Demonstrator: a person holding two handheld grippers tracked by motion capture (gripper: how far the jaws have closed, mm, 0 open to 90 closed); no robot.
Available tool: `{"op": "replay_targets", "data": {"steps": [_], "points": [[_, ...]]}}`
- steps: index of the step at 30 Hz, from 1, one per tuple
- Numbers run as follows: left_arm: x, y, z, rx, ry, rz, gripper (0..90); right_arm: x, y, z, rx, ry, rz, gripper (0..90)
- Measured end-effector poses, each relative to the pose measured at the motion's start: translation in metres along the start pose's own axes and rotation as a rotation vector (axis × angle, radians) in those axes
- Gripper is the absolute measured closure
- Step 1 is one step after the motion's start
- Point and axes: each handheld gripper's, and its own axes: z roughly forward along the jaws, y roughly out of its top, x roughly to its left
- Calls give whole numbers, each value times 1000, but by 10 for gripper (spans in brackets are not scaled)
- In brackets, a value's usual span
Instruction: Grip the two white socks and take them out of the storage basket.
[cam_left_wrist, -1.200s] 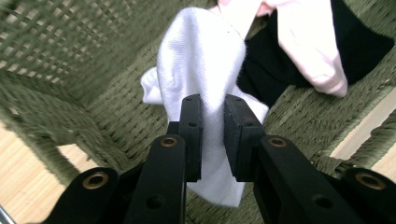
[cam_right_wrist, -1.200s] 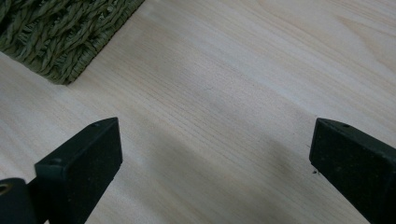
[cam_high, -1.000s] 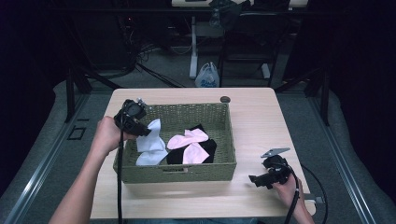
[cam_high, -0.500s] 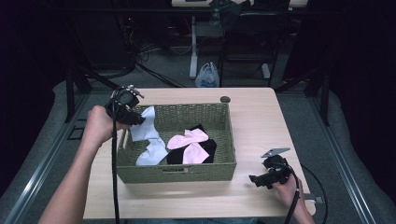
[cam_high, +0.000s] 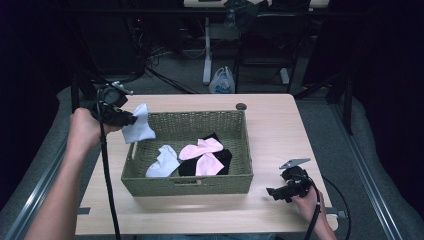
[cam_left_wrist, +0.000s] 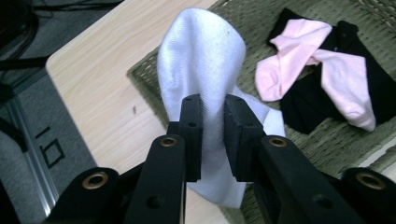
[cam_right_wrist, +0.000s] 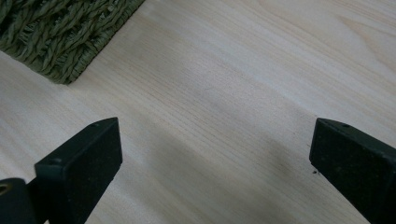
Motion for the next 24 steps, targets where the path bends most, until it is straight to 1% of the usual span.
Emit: {"op": "replay_targets", "data": {"steps": [9,13,14,18,21,24], "points": [[26,-27,-11,-10,44,-86,783,0,0,0,-1,-1,1,22],[35,-41,-13,-7,66,-123,783,0,0,1,-2,1,2,22],[37,-44,-13,-9,65,-133,783,1,0,1,-2,1,2,22],[45,-58,-10,-1,75,-159,782,1,0,1,1,3,-1,22],[51,-69,-6,0,80,-189,782,1,0,1,-3,1,2,22],[56,-81,1,18,87,-216,782,1,0,1,-3,2,3,22]]}}
